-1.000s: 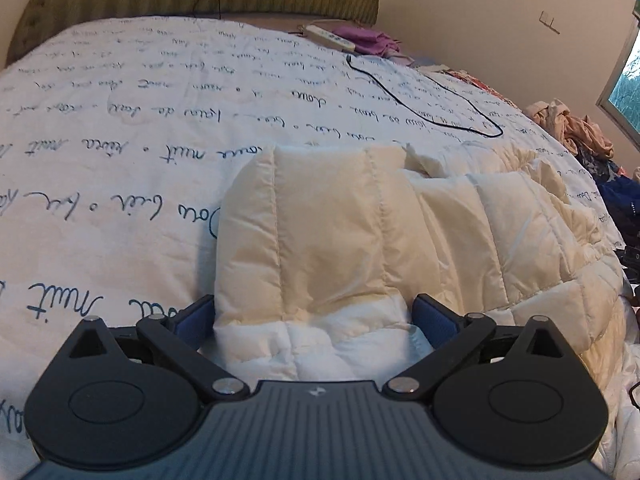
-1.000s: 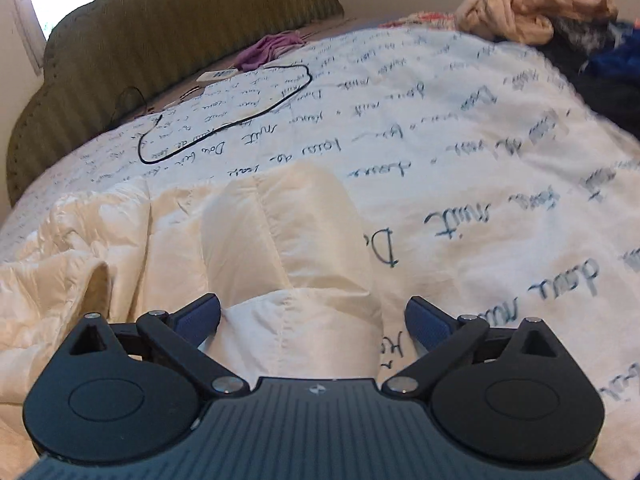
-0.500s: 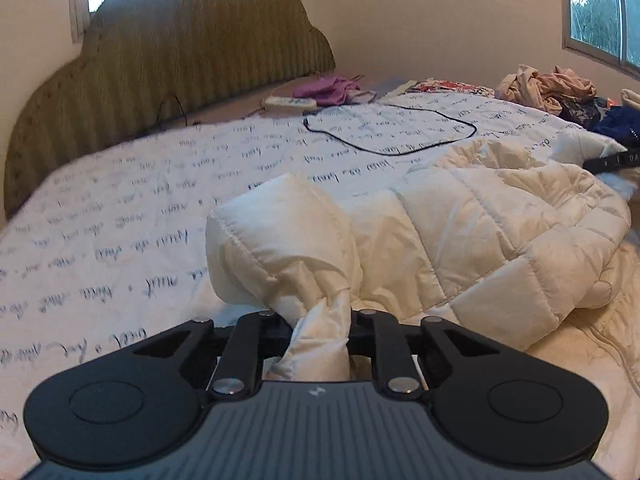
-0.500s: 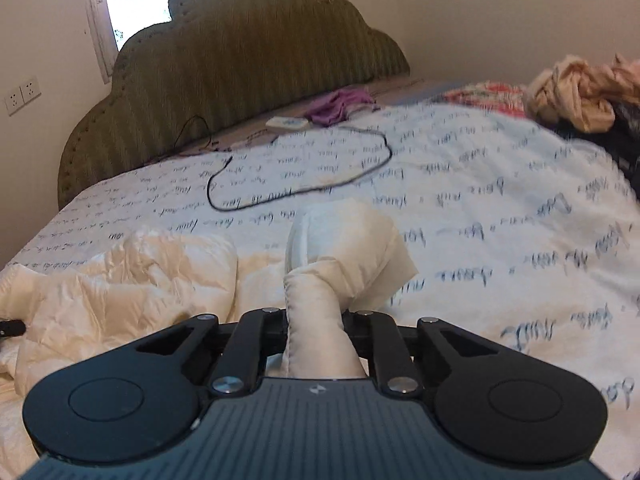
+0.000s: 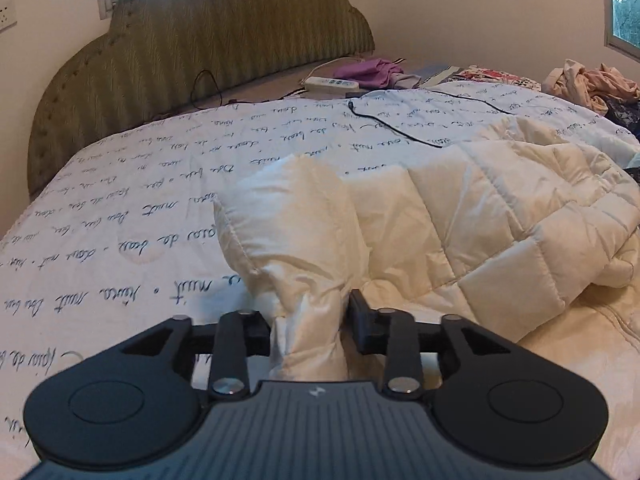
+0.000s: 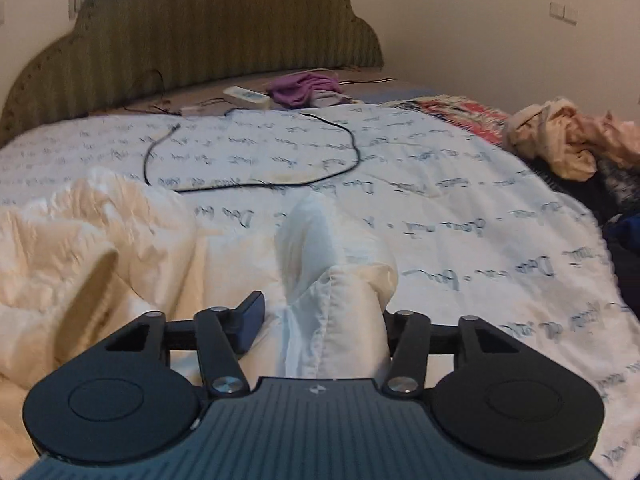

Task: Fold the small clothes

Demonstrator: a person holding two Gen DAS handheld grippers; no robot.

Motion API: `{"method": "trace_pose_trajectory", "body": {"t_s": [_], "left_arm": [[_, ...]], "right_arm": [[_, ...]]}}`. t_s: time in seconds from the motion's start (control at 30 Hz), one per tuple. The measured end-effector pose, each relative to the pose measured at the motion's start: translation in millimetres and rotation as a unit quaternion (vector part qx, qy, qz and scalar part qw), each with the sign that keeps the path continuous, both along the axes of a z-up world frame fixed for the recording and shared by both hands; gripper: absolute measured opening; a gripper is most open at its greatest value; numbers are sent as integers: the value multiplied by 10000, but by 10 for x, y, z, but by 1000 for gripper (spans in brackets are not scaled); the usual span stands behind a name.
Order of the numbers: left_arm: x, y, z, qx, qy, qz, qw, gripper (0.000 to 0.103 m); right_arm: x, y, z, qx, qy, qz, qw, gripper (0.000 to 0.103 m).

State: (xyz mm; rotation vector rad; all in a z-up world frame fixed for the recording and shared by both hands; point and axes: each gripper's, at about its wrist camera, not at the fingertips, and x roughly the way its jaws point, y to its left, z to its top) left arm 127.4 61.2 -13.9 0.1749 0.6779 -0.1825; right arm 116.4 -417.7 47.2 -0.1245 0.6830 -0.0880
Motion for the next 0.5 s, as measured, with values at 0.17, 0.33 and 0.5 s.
{"method": "trace_pose_trajectory", "body": {"t_s": [0.17, 0.33, 0.5], "left_arm": [[-627, 47, 209, 192, -434, -158, 9987, 82], [-1317, -95, 365, 219, -496, -952, 9940, 83], [-1941, -263, 473, 319, -795, -1543, 9843, 85]], "right_arm": [[-848, 116, 192, 211, -375, 451, 9981, 86], [-1685, 414, 314, 483, -167, 1607, 9857, 90], [-2495, 729, 511, 209, -578, 2034, 9772, 97]]}}
